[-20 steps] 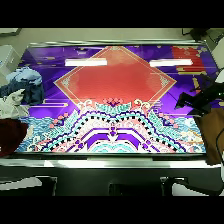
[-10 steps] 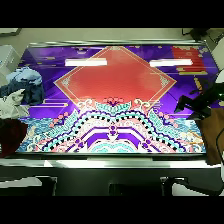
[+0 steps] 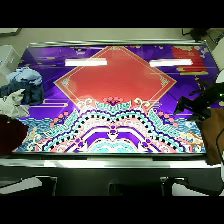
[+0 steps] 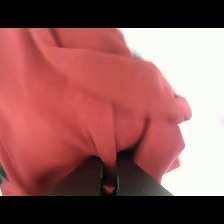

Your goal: Fold the clothes and pants, and hang the long-sleeved shirts on hangers.

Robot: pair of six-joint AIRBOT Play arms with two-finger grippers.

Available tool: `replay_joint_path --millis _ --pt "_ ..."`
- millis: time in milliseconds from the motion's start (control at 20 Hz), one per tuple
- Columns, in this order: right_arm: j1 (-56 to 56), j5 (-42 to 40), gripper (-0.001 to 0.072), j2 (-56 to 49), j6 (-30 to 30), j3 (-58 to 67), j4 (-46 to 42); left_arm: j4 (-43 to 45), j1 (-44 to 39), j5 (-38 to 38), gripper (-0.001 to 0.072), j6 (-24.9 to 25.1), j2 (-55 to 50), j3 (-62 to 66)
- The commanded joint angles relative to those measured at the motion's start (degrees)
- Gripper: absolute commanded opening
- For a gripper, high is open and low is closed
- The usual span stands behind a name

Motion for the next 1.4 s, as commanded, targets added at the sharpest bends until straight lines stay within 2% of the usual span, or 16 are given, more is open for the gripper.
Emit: replay_joint_path --millis 0,150,300,500,650,850,1050,1200,1250,1300,1350 --pt "0.07 -1.79 0.0683 -0.04 -0.04 -0.02 0.0 -4.87 -1.18 12.09 0.0025 -13.53 13.22 8.15" --pt "0.07 -3.37 0.0683 -0.04 -0.68 -0.02 0.02 -13.18 -9.79 19.8 0.0025 -14.21 26.1 10.27" --pt "0.07 -3.17 0.068 -0.04 -1.2 -0.02 0.02 -14.45 -30.14 20.15 0.0025 -14.21 34.67 10.23" --pt "0.07 -1.03 0.067 0.02 -3.5 -0.02 0.02 -12.04 -61.35 21.88 0.0024 -14.67 33.86 7.23" --pt "0.07 0.98 0.0671 0.17 -5.16 0.0 -0.02 -5.7 -76.65 22.01 0.0025 -22.29 27.3 -0.22" --pt "0.07 0.63 0.067 0.72 -5.25 -0.02 -0.04 -7.98 -86.66 24.76 0.0026 -31.39 12.79 -13.9" --pt "0.07 -0.81 0.067 0.72 -5.22 -0.02 0.0 -23.98 -92.04 33.94 0.0026 -31.08 -3.72 -18.47" --pt "0.09 -0.81 0.0669 0.72 -5.22 -0.04 0.07 -28.83 -91.52 36.94 0.0047 -30.8 -7.15 -18.34" --pt "0.09 -0.96 0.0669 0.72 -5.29 -0.2 0.39 -28.89 -89.92 34.82 0.0396 -26.56 -6.78 -17.46" --pt "0.09 -1.31 0.0671 0.7 -5.86 -0.61 1.31 -28.81 -87.03 28.81 0.0707 -22.12 -6.25 -15.37" --pt "0.09 -1.75 0.0674 0.72 -6.6 -1.49 2.99 -28.59 -83.49 21.88 0.0703 -15.78 -5.66 -12.66"
